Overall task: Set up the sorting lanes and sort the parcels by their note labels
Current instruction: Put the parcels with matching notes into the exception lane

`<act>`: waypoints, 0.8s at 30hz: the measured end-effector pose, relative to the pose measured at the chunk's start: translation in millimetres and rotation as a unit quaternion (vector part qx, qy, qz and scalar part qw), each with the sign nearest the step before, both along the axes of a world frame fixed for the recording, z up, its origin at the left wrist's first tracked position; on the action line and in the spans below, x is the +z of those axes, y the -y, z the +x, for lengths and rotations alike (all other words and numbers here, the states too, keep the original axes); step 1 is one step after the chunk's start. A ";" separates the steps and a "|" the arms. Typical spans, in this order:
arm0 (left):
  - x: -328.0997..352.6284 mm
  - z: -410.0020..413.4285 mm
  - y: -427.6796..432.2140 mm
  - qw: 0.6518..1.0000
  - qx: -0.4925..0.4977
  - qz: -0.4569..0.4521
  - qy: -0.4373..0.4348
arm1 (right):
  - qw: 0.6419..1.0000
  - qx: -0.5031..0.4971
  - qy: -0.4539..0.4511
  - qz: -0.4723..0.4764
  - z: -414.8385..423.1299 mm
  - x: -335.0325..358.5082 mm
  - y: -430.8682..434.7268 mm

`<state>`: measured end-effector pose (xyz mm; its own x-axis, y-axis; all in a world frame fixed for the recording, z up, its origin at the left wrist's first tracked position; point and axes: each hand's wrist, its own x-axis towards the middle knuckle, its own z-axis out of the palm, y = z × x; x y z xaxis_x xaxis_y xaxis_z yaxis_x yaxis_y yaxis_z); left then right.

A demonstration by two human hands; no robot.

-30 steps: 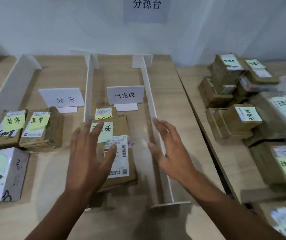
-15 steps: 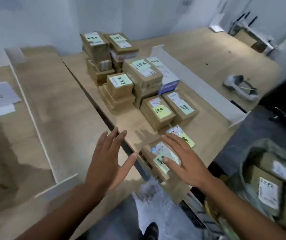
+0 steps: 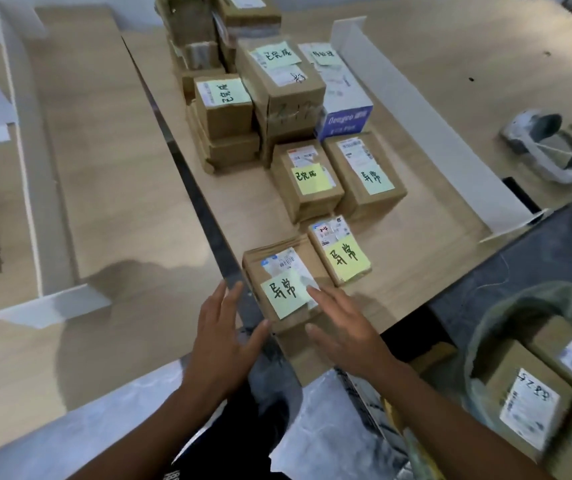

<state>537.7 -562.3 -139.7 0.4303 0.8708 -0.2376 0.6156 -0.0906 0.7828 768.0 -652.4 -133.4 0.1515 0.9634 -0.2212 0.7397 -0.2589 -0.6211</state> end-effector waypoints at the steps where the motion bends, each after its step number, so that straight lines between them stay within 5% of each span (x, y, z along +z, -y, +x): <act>1: -5.7 4.2 -2.2 1.000 0.006 -0.019 -0.002 | 1.000 -0.018 0.012 0.005 -0.3 -6.2 -4.5; 8: -45.2 49.5 -21.6 0.988 0.058 -0.126 0.069 | 0.991 -0.073 0.113 0.005 15.9 -28.5 -43.1; 15: -66.3 70.5 -24.3 0.964 0.113 -0.183 0.156 | 0.995 -0.081 0.028 -0.045 30.0 -46.5 -53.3; 24: -23.6 58.0 -29.0 0.974 0.169 -0.089 0.117 | 0.999 -0.038 -0.008 0.034 23.2 -14.9 -77.8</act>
